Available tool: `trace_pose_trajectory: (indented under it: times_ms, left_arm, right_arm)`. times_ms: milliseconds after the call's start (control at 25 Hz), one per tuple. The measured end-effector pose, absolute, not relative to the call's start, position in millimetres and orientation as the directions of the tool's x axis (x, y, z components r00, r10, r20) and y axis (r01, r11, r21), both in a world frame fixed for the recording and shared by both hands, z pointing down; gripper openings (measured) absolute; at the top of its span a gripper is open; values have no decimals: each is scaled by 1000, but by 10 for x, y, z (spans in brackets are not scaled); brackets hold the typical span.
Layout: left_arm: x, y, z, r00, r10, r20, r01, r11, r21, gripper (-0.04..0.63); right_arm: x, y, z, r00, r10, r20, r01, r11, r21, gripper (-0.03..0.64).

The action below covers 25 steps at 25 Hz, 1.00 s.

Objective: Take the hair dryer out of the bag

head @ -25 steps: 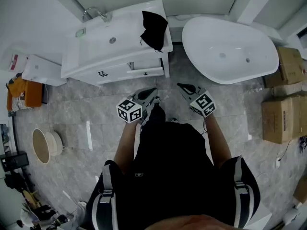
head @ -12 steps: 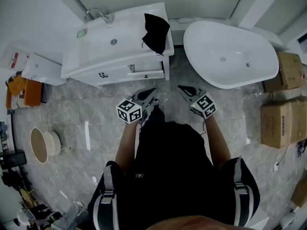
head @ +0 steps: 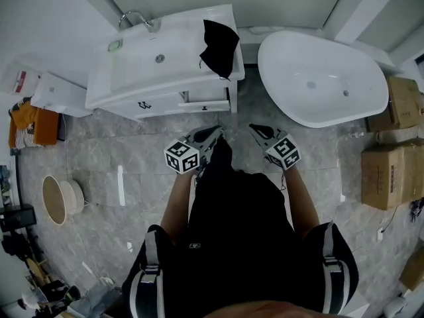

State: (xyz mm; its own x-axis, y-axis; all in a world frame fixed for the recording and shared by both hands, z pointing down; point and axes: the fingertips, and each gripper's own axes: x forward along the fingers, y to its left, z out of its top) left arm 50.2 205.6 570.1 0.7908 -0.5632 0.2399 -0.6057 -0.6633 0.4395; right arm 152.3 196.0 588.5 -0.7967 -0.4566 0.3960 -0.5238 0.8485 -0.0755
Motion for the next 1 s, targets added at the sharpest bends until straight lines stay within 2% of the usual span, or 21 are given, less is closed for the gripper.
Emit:
trace_pose_trajectory:
  times_ms: [480, 1000]
  left_arm:
    - [244, 1427, 5724, 791, -573, 212, -597, -650, 470, 15]
    - [-50, 522, 5932, 792, -561, 240, -593, -614, 521, 15]
  right_arm:
    - [1169, 1372, 5861, -792, -432, 431, -496, 867, -43, 58]
    - [758, 549, 6095, -775, -368, 514, -439, 898, -20, 58]
